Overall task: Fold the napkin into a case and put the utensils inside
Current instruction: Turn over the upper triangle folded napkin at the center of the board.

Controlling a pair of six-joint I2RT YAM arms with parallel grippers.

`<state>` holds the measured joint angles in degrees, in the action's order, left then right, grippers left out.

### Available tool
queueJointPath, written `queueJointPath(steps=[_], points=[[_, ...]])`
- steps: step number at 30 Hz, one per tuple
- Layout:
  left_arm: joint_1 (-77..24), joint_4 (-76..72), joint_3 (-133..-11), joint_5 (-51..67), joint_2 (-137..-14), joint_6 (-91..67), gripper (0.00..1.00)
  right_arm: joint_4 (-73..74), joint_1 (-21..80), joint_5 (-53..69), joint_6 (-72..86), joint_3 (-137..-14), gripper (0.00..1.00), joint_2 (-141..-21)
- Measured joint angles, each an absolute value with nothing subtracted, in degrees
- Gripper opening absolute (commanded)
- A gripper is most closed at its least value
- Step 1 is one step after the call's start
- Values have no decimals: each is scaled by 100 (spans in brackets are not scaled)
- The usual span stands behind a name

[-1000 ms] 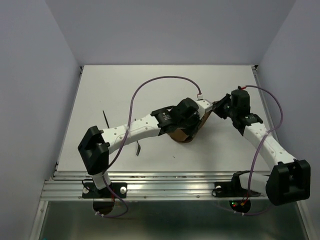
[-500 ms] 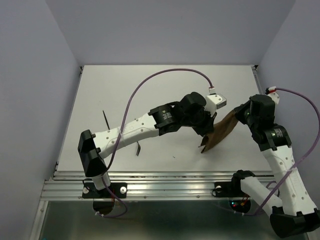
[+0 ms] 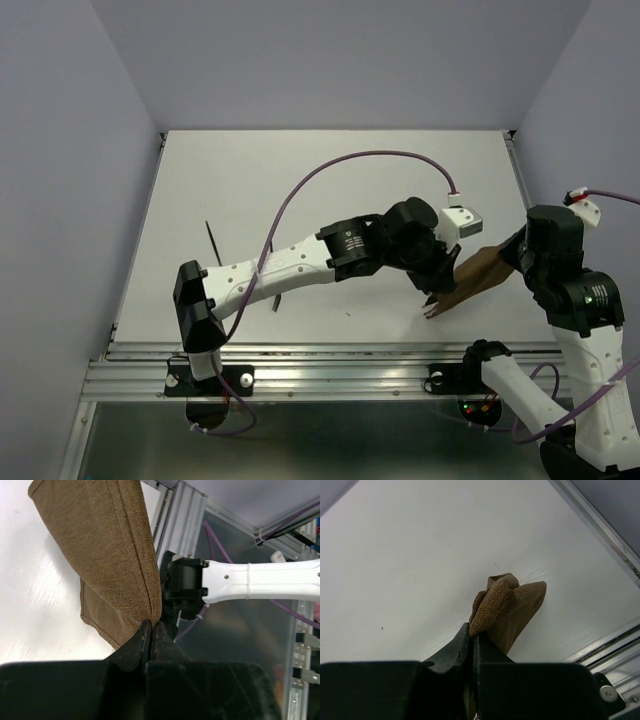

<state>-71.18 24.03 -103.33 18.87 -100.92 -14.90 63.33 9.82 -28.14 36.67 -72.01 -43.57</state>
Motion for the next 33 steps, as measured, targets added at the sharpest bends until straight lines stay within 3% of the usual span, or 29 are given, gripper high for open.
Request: queueJointPath(steps=[11, 22, 33], points=[[-7124, 1356, -9756, 2300, -10165, -2073, 0, 6674, 982, -2609, 3192, -7653, 1, -5529], [-5264, -668, -6965, 3000, -9957, -2504, 0, 5030, 1177, -1173, 2864, -7599, 1, -8707], [-4654, -1302, -5935, 3076, -9815, -2456, 0, 4451, 1909, -637, 2818, -8580, 1, -10650]])
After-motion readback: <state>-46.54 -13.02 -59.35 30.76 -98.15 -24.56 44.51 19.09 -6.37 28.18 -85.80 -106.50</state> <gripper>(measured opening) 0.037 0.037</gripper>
